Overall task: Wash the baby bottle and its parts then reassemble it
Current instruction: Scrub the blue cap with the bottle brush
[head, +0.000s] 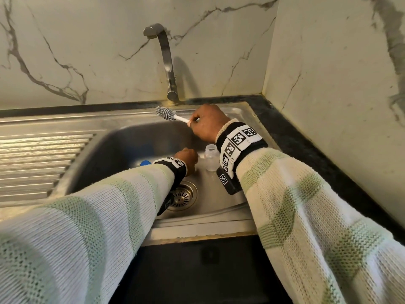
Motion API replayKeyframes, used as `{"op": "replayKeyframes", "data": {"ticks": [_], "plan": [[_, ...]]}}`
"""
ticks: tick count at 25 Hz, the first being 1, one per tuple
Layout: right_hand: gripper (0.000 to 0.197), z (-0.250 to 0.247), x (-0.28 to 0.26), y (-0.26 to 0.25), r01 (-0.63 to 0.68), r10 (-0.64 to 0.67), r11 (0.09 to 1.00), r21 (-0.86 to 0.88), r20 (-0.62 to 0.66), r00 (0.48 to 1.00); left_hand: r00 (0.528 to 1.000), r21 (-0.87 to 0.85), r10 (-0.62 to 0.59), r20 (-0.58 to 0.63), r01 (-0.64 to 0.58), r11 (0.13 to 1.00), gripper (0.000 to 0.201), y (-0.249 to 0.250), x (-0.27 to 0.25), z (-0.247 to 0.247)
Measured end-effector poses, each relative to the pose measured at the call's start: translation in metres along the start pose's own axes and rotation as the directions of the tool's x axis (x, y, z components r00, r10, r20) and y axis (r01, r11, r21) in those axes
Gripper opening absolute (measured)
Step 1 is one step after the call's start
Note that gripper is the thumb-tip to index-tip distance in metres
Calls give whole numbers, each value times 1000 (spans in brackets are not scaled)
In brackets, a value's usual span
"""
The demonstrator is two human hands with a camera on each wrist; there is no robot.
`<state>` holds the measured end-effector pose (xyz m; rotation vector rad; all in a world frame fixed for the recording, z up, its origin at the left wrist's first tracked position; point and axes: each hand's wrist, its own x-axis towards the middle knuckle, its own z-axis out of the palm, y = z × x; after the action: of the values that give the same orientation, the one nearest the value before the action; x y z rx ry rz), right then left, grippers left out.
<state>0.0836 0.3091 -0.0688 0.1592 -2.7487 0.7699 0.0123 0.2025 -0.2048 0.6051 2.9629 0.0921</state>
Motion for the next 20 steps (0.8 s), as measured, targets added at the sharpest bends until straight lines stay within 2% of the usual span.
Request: {"op": "replayKeyframes", "data": {"ticks": [4, 6, 8, 10, 12, 13, 15, 17, 20], "plan": [[19, 0, -2, -2, 6, -6, 1000, 5, 11, 1000, 1000, 45, 12, -12, -11, 999, 41, 0, -2, 0], [18, -2, -3, -3, 20, -20, 1000, 2, 21, 1000, 999, 124, 42, -28, -38, 992, 51, -2, -3, -8], [19, -4, -3, -4, 34, -34, 999, -12, 28, 999, 999, 201, 12, -30, -6, 980, 53, -8, -2, -19], [19, -4, -4, -3, 40, -40, 999, -23, 34, 999, 996, 244, -75, 47, 61, 968, 54, -18, -2, -25], [20, -2, -4, -3, 48, -46, 998, -38, 37, 998, 967, 273, -152, 203, 93, 957, 56, -31, 0, -23], [20, -1, -4, -4, 48, -47, 998, -40, 38, 998, 948, 288, -172, 267, 91, 953, 51, -36, 2, -19], [20, -1, -4, -4, 46, -44, 998, -39, 44, 998, 938, 274, -167, 304, 82, 958, 35, -34, 0, -19], [20, -3, -4, -4, 45, -42, 997, -56, 47, 998, 967, 223, -116, 227, 64, 973, 28, -30, -2, -24], [21, -5, -3, -3, 30, -26, 995, -92, 41, 999, 988, 61, -144, 60, 141, 988, 36, -41, -10, -45]]}}
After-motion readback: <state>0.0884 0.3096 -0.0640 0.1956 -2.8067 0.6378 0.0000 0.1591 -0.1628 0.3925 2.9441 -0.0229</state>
